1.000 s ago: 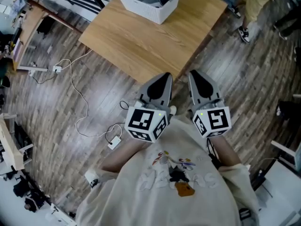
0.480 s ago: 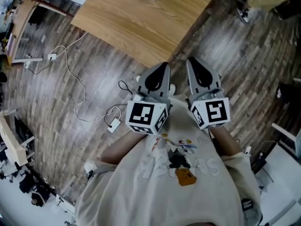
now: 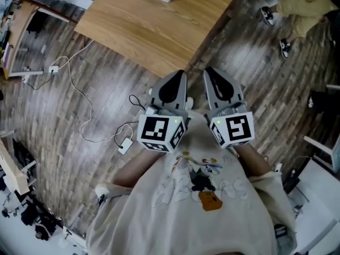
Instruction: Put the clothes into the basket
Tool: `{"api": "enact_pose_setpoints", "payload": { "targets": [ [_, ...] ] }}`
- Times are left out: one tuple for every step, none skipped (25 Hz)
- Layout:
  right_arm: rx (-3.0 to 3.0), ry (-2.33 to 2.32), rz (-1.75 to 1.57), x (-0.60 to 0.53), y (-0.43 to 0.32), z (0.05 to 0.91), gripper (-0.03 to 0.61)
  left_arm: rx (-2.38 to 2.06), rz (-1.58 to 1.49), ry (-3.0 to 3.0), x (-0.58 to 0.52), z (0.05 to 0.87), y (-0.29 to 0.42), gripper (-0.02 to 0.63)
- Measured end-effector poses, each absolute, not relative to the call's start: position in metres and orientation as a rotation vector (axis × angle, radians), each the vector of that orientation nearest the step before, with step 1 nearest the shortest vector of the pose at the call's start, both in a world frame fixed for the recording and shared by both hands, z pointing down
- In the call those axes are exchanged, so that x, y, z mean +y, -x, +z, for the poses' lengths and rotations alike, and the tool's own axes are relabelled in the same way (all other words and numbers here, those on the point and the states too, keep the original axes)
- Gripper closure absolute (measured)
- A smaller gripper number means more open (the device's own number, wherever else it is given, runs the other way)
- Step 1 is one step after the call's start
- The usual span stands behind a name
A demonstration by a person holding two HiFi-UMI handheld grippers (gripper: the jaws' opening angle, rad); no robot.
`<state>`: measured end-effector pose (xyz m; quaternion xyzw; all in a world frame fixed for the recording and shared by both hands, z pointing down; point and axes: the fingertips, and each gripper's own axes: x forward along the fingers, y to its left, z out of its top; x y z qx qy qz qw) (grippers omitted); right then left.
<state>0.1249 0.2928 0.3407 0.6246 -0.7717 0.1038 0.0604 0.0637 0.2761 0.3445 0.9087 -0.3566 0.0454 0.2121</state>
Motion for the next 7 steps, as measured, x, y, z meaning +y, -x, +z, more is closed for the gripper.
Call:
{"api": "enact_pose_setpoints", "payload": {
  "targets": [
    [-2.334, -1.891, 0.314, 0.293, -0.128, 0.340, 0.543, -0.991, 0.124, -2.523, 0.276, 0.344, -0.066, 0.612],
    [-2.333, -1.894, 0.314, 0.294, -0.131, 0.340, 0.543, -0.990, 0.123, -2.523, 0.277, 0.344, -0.068, 0.612],
    [-2.332, -1.898, 0.313, 0.294, -0.133, 0.339, 0.543, -0.987, 0.123, -2.523, 0.278, 0.344, -0.071, 0.612],
    [-2.329, -1.902, 0.313, 0.295, -0.136, 0.338, 0.543, -0.983, 0.124, -2.521, 0.279, 0.345, -0.072, 0.612],
    [-2.326, -1.907, 0.313, 0.295, -0.138, 0.338, 0.543, -0.980, 0.127, -2.519, 0.280, 0.345, -0.073, 0.612],
    [-2.322, -1.911, 0.314, 0.296, -0.139, 0.337, 0.543, -0.976, 0.131, -2.516, 0.282, 0.346, -0.075, 0.613],
    [-2.318, -1.915, 0.315, 0.297, -0.141, 0.336, 0.543, -0.973, 0.135, -2.513, 0.283, 0.346, -0.075, 0.612]
  ]
}}
